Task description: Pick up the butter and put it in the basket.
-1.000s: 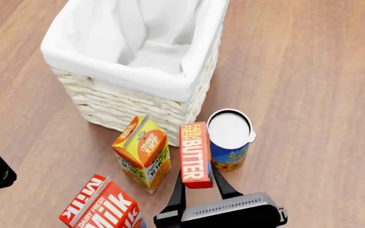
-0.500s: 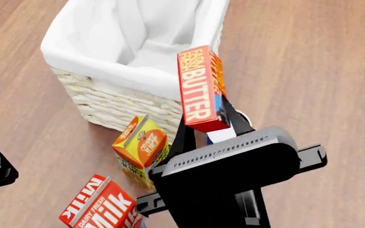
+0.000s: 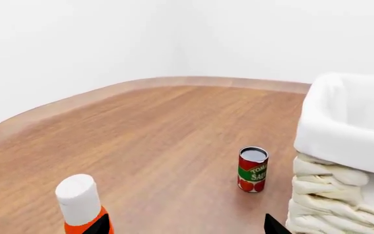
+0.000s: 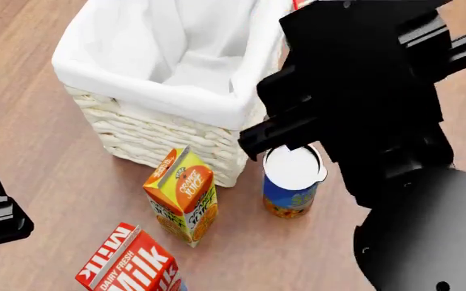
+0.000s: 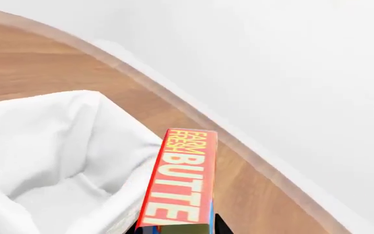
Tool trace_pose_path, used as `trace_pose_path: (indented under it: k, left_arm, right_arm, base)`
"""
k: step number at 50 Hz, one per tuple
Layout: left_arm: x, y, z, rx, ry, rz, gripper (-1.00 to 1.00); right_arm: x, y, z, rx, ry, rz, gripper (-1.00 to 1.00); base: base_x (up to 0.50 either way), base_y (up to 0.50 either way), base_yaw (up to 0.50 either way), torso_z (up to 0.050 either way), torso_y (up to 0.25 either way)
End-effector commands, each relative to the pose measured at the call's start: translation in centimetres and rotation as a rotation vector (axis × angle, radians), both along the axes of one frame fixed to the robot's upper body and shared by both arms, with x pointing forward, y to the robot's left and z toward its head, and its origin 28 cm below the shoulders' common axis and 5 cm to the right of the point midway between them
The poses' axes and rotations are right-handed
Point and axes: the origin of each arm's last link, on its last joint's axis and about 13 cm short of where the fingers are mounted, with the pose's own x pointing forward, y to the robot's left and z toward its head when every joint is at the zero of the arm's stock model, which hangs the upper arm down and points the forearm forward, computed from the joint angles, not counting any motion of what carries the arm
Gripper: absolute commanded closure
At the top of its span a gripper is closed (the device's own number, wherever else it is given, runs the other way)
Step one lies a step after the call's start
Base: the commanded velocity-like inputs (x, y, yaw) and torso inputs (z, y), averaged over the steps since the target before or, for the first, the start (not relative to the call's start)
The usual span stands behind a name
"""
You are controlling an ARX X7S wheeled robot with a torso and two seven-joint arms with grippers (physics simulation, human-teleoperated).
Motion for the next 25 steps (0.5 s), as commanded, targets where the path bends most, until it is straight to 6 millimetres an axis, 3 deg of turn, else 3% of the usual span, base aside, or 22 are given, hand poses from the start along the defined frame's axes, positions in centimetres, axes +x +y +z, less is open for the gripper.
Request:
trace_pose_path:
  k: [1, 11, 25]
  left_arm:
    - [0.3, -0.3, -0.3, 0.006, -0.007, 0.004, -1.00]
    - [0.3, -0.3, -0.4, 0.007, -0.001, 0.008, -1.00]
    - [0.5, -0.1, -0.4, 0.007, -0.001, 0.015, -1.00]
  right_arm:
    - [3.1, -2.9, 6.6, 0.145, 0.043, 0.001, 1.00]
    - [5.8, -3.6, 10.6, 0.202, 0.190, 0.035, 1.00]
    - [11.0, -1.1, 13.1, 0.142, 0.534, 0.258, 1.00]
  base:
    - [0.00, 0.00, 0.00, 0.000, 0.000]
    - [0.00, 0.00, 0.00, 0.000, 0.002]
    - [0.00, 0.00, 0.00, 0.001, 0.001]
